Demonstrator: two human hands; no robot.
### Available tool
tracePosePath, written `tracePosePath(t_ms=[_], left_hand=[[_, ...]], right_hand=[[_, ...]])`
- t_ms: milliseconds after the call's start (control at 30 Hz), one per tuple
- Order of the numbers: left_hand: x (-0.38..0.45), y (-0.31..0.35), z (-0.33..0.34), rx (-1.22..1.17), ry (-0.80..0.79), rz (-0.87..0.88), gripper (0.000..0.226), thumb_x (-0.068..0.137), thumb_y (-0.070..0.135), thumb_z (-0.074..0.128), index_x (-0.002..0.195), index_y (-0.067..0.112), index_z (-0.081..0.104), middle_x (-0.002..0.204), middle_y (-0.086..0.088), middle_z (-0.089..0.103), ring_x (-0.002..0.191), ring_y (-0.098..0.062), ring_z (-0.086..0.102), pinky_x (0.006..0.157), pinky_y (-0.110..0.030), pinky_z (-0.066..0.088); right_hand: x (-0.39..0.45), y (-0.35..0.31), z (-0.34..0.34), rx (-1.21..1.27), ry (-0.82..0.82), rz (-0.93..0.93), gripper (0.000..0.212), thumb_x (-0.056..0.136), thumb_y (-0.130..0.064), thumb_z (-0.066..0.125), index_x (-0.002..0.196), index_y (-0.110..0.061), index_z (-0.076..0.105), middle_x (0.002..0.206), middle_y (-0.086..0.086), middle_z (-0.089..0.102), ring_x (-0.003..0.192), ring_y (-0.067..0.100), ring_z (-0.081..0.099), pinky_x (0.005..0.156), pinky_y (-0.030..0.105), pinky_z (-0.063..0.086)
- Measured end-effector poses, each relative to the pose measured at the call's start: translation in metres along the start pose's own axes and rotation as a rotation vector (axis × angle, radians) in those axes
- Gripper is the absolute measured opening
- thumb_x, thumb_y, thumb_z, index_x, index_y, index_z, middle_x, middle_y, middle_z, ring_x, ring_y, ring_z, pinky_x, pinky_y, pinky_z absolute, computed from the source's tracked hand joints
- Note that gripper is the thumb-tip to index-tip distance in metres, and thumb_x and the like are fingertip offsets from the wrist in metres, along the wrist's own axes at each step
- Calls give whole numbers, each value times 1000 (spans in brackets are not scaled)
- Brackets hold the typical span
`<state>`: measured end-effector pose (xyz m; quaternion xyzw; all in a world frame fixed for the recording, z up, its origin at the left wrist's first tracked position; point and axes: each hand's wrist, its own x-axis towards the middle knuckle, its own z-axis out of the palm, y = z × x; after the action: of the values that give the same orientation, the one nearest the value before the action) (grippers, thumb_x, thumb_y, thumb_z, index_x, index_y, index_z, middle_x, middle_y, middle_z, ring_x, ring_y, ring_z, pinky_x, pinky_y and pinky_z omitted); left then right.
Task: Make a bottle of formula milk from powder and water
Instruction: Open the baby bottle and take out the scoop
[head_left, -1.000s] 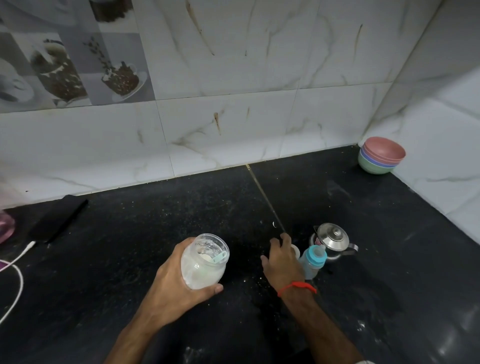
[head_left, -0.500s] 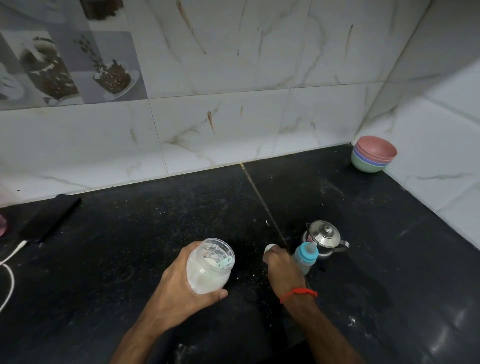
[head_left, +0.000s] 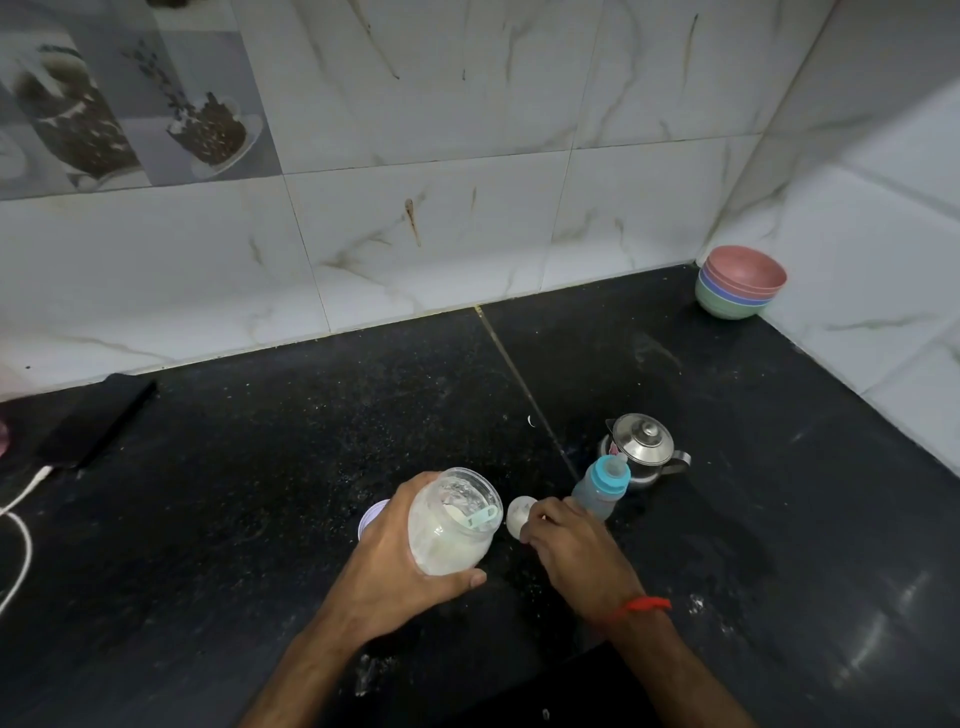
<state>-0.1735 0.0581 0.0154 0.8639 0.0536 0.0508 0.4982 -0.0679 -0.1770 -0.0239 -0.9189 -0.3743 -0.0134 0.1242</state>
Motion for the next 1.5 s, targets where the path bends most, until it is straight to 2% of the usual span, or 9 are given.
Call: tracePosePath(t_ms=[233, 367, 500, 633, 800, 900, 1033, 1167, 1500], left_hand=[[-4, 9, 5, 61, -22, 11, 106, 57, 52, 98, 143, 46, 39, 139, 41, 45, 128, 20, 41, 91, 0, 42], [-6, 22, 8, 172, -5, 29, 108, 54, 64, 93, 144, 52, 34, 137, 40, 46, 123, 21, 44, 91, -7, 42], [-5, 31, 12, 259, 13, 102, 108, 57, 64, 90, 149, 41, 38, 140, 31, 49, 123, 12, 46, 93, -4, 36], [-7, 28, 14, 232, 30, 94, 109, 57, 66, 89, 148, 44, 35, 141, 31, 48, 127, 8, 49, 97, -12, 44], [-6, 28, 15, 232, 31, 76, 109, 57, 68, 89, 148, 46, 34, 142, 33, 47, 129, 6, 51, 101, -25, 53], [-4, 27, 16, 231, 21, 60, 106, 56, 70, 89, 146, 48, 36, 140, 33, 50, 127, 5, 54, 100, -25, 54], [-7, 28, 14, 230, 21, 32, 111, 55, 68, 89, 148, 48, 32, 139, 37, 46, 123, 16, 46, 95, -15, 46], [-9, 28, 13, 200, 27, -23, 110, 55, 66, 91, 146, 51, 30, 139, 38, 45, 121, 34, 29, 96, -20, 44], [-11, 16, 13, 164, 57, -73, 106, 56, 63, 93, 141, 58, 30, 136, 44, 41, 123, 13, 41, 98, -31, 49]], right_hand=[[6, -32, -57, 589, 370, 167, 8, 96, -21, 69, 103, -23, 71, 103, -14, 61, 91, -1, 57, 79, 14, 45], [15, -50, -90, 194, 114, 39, 23, 94, -48, 59, 104, -32, 72, 112, -13, 57, 101, 11, 52, 90, 31, 47], [23, -61, -104, -68, -210, 81, 32, 96, -45, 58, 122, -28, 67, 128, -8, 53, 118, 20, 48, 103, 43, 42], [25, -64, -102, 114, -66, 84, 17, 96, -33, 63, 111, -24, 66, 121, -8, 55, 111, 17, 56, 95, 40, 50], [23, -63, -97, -87, 62, -20, 24, 72, -27, 89, 91, -27, 75, 104, -6, 60, 91, 17, 61, 70, 34, 56], [21, -61, -101, -79, 13, -103, 16, 74, -33, 87, 87, -30, 78, 117, -6, 57, 109, 20, 54, 81, 40, 54], [21, -49, -108, 427, -127, 214, 12, 89, -36, 76, 92, -25, 79, 119, -12, 56, 114, 7, 50, 98, 26, 43], [16, -39, -114, 935, -148, 511, 12, 88, -27, 80, 78, -21, 79, 87, -9, 73, 82, 6, 66, 74, 21, 55], [-7, -26, -104, 1507, -13, 891, 11, 88, -17, 79, 90, -7, 77, 85, 5, 73, 85, 22, 66, 81, 52, 63]])
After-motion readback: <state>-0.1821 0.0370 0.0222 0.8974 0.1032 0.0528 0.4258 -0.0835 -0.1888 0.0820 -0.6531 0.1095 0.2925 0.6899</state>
